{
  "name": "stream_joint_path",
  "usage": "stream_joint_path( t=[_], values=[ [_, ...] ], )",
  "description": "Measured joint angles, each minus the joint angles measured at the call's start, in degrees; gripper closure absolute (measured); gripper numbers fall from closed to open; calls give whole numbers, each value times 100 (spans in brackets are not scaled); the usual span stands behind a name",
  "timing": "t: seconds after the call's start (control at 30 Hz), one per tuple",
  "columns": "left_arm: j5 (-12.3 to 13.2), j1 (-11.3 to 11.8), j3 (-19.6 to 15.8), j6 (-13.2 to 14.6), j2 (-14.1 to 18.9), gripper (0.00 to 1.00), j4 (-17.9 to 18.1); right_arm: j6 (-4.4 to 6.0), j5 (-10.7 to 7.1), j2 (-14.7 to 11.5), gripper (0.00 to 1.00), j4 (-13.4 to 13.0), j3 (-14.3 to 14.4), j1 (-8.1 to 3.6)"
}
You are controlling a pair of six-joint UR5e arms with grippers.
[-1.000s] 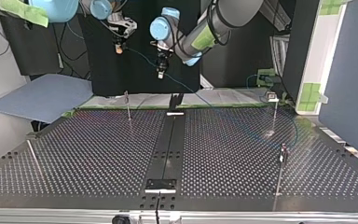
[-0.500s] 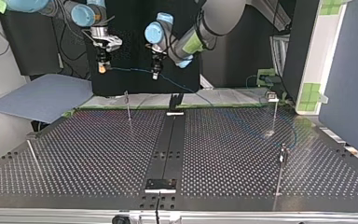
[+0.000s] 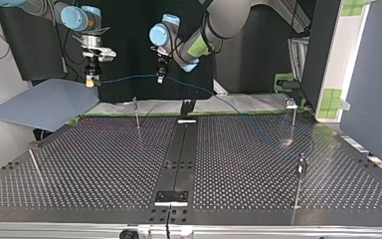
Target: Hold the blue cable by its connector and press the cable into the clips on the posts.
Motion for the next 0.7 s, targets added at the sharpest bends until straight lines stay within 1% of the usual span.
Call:
stream_joint_path(
  t=[0.13,0.27,0.37,0.53,0.7],
  values=[
    [-28,0,85,-91,-1,100,7,-108,11,240,100,-16,-76,9],
    [-56,16,130,-137,-2,100,18,-136,19,399,100,36,-159,11],
    [-79,58,167,-190,-2,100,44,-133,47,439,100,146,-232,4],
    [-67,110,222,-207,-10,100,79,-77,60,458,100,344,-409,-21],
    [-8,171,288,-177,-21,100,85,-76,54,463,100,572,-610,-31]
  ],
)
